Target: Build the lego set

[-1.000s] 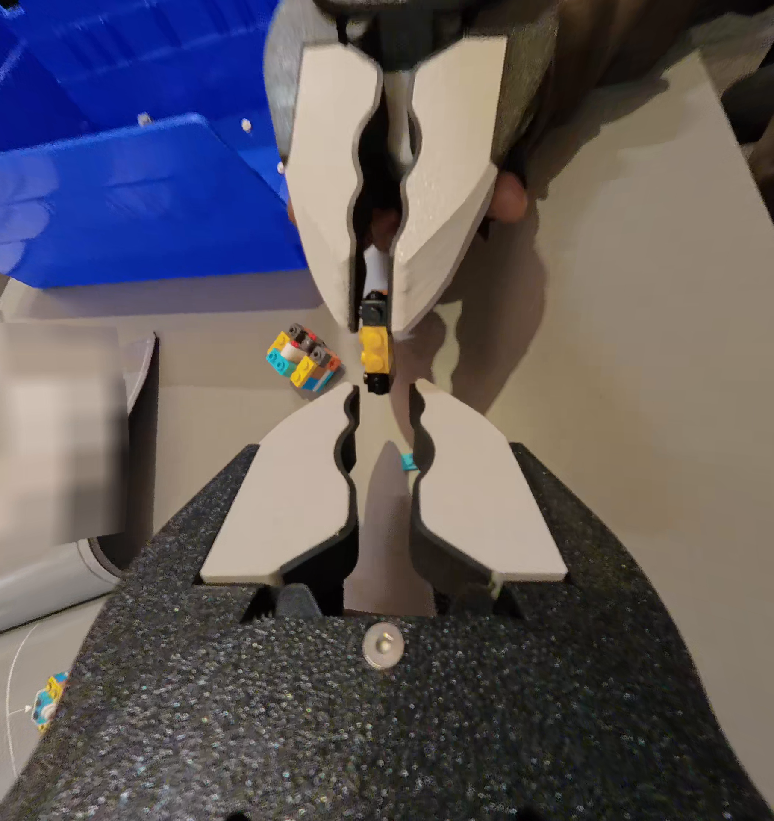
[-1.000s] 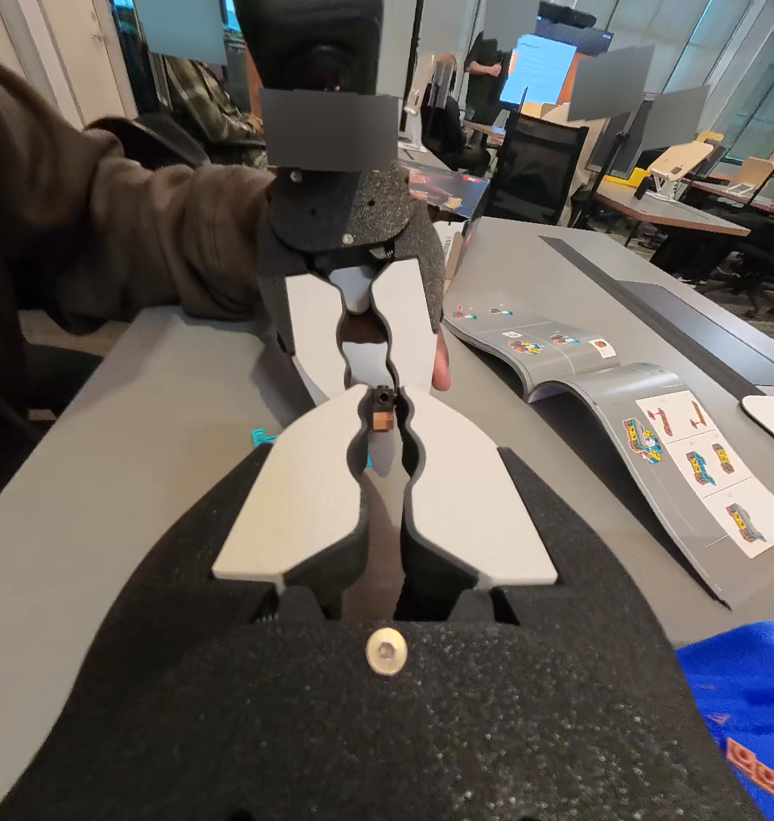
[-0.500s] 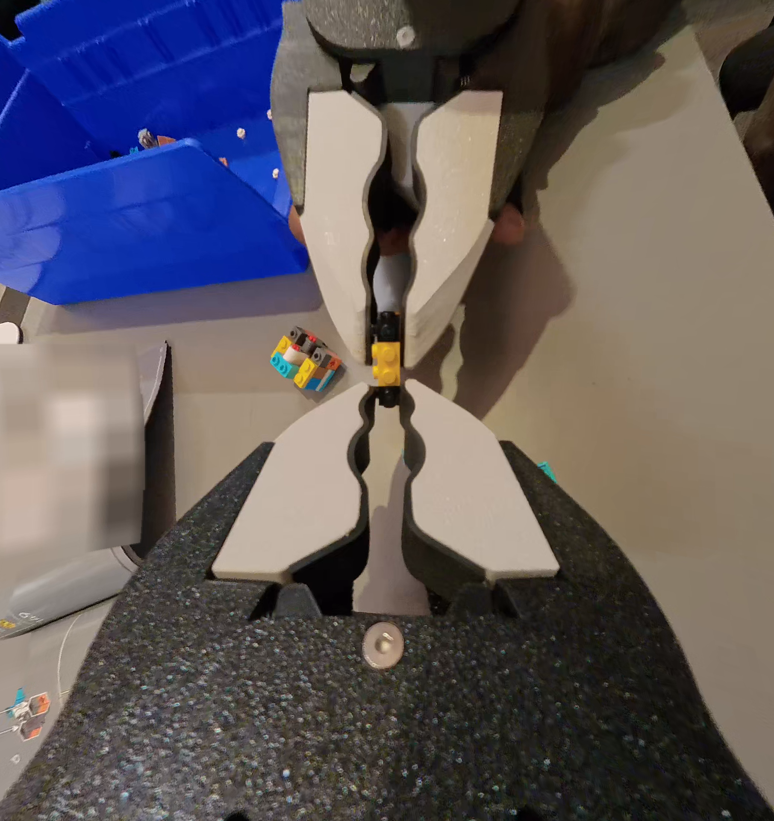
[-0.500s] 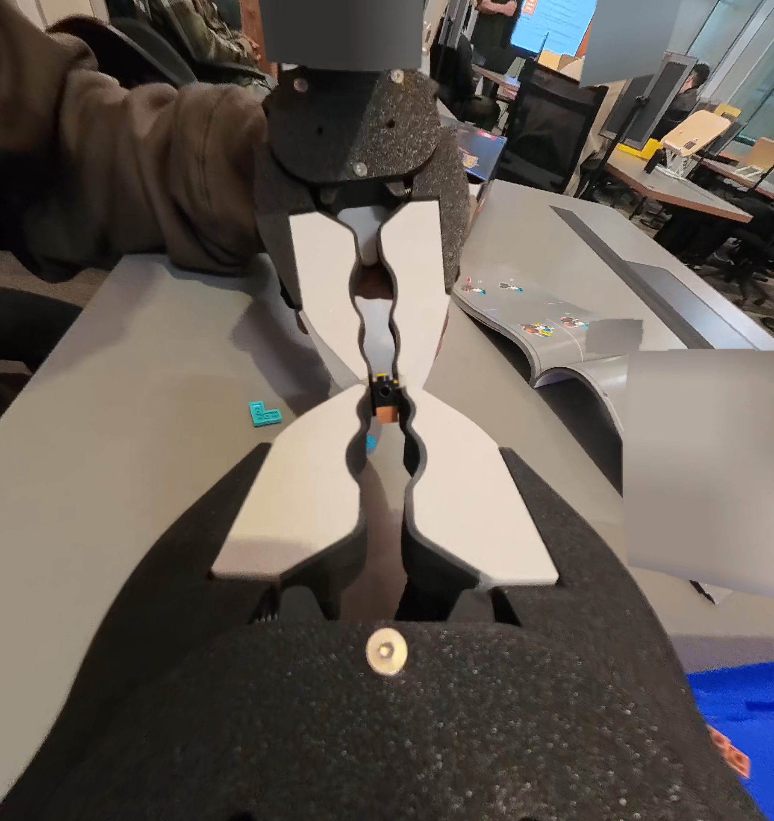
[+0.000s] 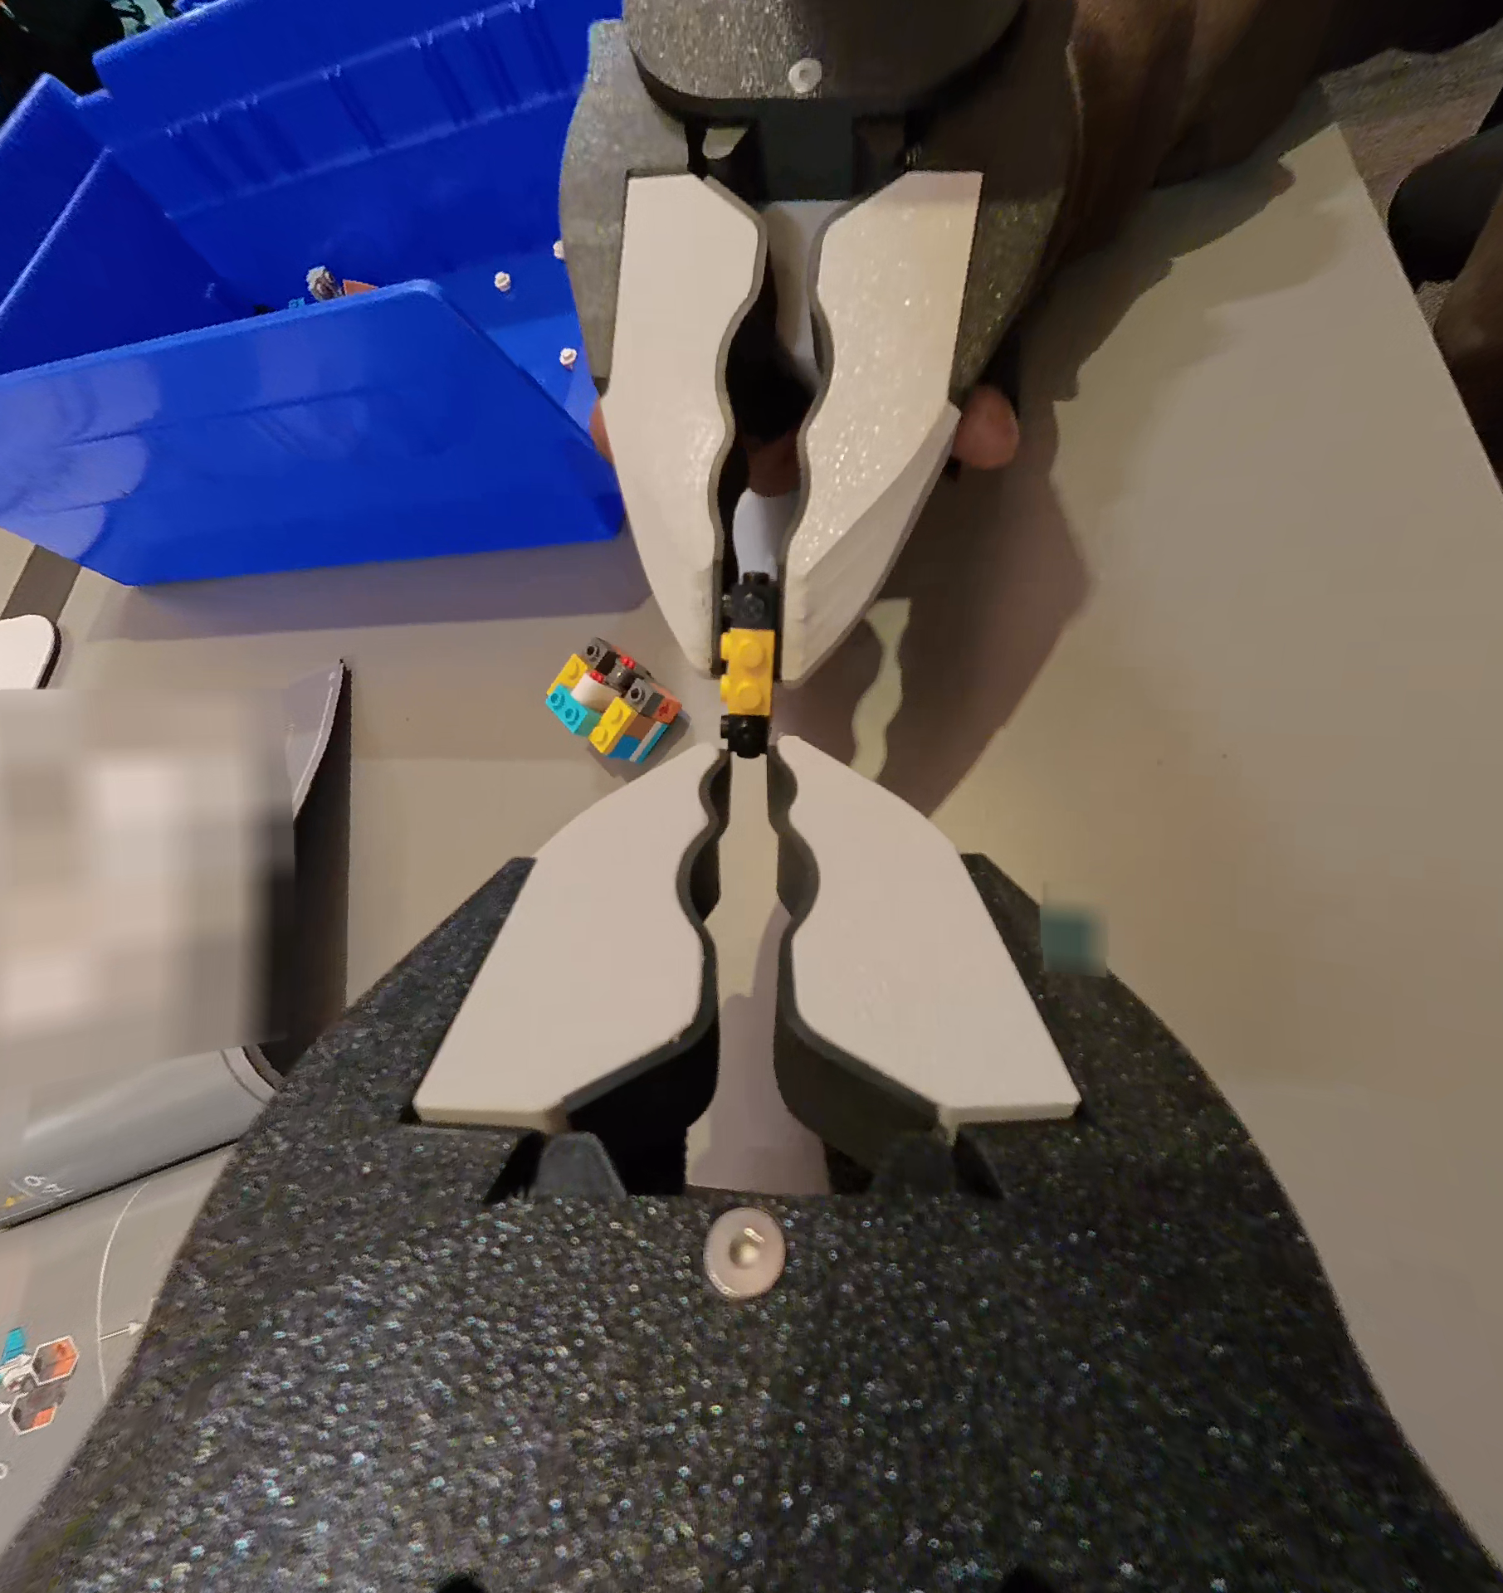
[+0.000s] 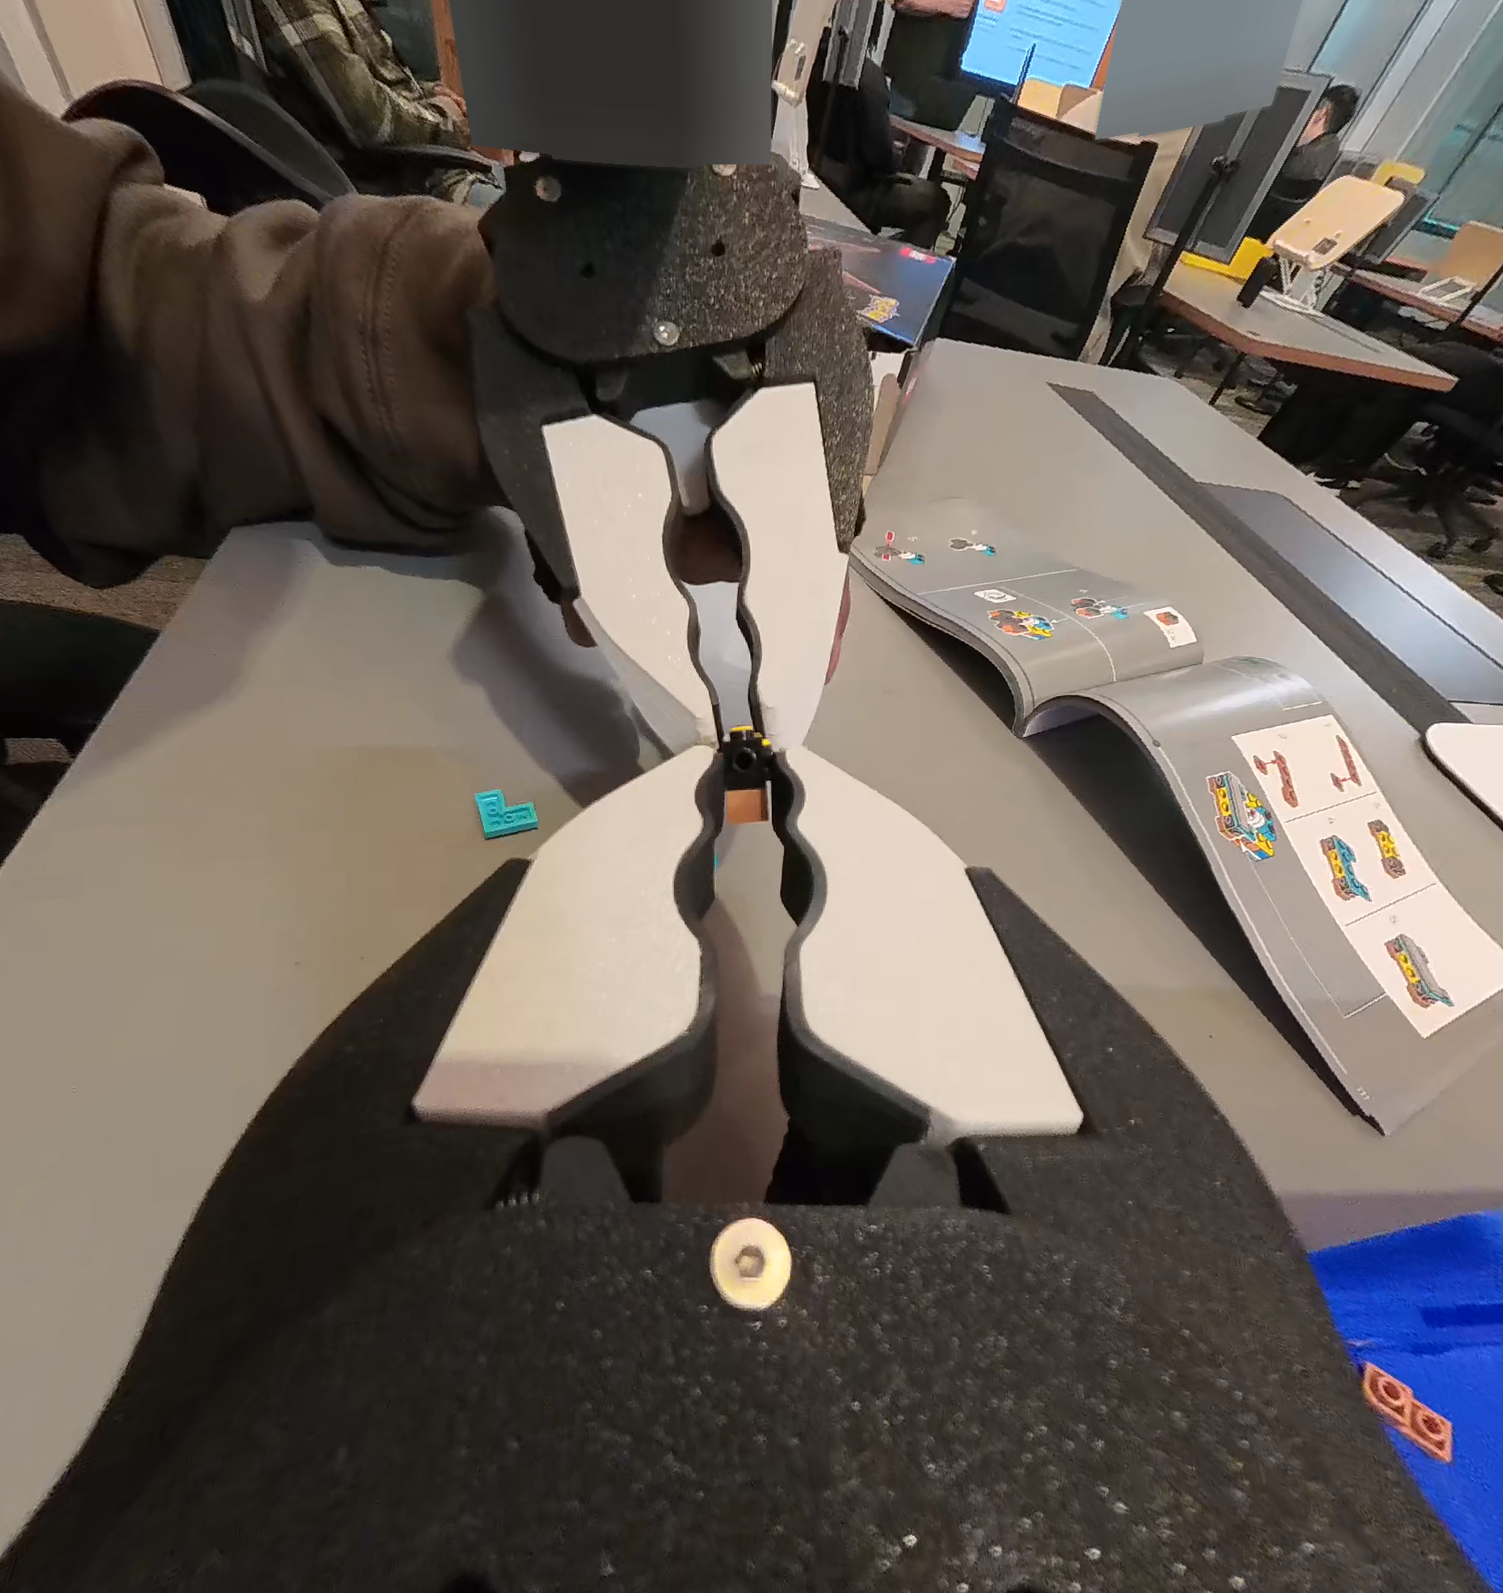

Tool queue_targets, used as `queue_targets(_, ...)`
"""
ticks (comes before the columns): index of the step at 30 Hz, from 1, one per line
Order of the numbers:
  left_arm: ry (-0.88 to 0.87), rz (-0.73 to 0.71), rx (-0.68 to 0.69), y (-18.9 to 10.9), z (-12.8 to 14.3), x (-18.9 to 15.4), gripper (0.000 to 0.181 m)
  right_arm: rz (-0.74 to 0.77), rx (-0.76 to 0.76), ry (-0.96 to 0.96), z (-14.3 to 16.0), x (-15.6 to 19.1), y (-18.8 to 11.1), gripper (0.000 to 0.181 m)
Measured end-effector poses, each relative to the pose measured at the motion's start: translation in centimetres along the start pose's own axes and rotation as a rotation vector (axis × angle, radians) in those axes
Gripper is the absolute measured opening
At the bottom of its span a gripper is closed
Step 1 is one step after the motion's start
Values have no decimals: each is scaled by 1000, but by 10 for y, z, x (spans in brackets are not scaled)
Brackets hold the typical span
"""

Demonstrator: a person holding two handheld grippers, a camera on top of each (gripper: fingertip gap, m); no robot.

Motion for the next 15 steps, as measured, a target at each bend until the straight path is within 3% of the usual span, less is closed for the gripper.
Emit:
queue_targets(5,-32,4,-67,-3,-7,1,5,7,42,-19,4,1,3,11)
queue_targets(11,-8,3,-37,-1,-5,0,6,24,60,-43,6,2,4,10)
queue_targets(15,60,-1,53,3,1,-4,6,42,83,-77,9,2,6,11)
Point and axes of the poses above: each gripper's, where its closed fingertips meet, y out along the fingers, z out of its underside, x = y × z across the jaws, the point moved 4 cm from there along -y, back along the fingers, and after that the axes turned 14 degrees about y, right-handed, at the moved point
